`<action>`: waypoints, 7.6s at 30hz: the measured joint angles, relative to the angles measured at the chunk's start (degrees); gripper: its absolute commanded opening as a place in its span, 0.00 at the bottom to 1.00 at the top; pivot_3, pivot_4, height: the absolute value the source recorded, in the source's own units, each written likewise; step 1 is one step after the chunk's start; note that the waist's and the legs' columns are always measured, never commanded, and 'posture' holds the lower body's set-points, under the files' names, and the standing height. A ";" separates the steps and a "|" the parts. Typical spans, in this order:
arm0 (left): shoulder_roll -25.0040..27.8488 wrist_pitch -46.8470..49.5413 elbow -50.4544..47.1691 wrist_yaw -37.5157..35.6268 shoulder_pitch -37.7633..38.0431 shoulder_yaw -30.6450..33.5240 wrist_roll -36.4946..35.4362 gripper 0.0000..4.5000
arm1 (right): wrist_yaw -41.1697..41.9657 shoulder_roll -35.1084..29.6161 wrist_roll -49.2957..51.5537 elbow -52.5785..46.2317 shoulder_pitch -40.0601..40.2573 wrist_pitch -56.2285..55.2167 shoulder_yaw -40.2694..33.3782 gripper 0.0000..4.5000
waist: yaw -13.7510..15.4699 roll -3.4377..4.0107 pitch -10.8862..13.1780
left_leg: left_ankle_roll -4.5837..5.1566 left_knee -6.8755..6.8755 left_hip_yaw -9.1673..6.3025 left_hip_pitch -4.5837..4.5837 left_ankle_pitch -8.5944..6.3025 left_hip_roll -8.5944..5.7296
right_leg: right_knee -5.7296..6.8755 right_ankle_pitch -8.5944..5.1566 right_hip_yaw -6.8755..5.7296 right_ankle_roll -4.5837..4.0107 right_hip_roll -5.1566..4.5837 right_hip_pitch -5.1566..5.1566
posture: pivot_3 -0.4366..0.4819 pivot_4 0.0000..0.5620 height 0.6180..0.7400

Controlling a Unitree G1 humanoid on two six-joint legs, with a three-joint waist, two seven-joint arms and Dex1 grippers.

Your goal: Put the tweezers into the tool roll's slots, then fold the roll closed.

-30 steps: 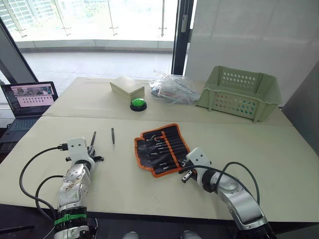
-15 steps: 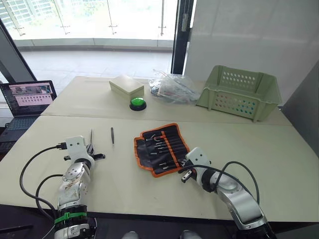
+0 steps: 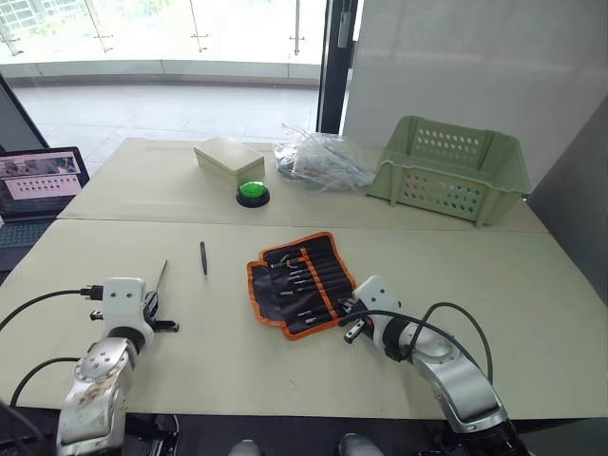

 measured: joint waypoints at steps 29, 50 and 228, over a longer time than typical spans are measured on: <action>-7.76 6.58 -2.52 2.31 -0.43 5.22 -8.73 0.29 | 1.89 -1.54 -0.03 0.32 -1.26 0.12 0.55 0.00 | 0.32 0.01 0.02 | -0.01 0.01 0.03 0.06 0.01 -0.02 | -0.03 0.03 0.01 -0.03 0.01 0.06 | 0.48 0.27 0.78; -1.70 2.37 0.10 0.34 -6.14 2.66 -8.14 0.00 | 1.32 -1.20 -0.03 0.61 -1.26 0.12 0.59 0.00 | 0.18 -0.04 0.00 | -0.01 0.01 0.02 0.04 0.01 -0.02 | -0.02 0.03 0.01 -0.04 0.03 0.04 | 0.48 0.27 0.78; 20.44 -5.15 15.54 -40.78 -0.63 -4.74 -13.61 0.00 | -8.36 7.96 -1.93 -3.25 4.68 1.65 3.49 0.00 | -1.78 0.22 0.34 | 0.02 0.17 0.10 0.31 0.01 0.20 | 0.88 -0.10 0.02 -0.15 0.21 -0.13 | 0.48 0.27 0.78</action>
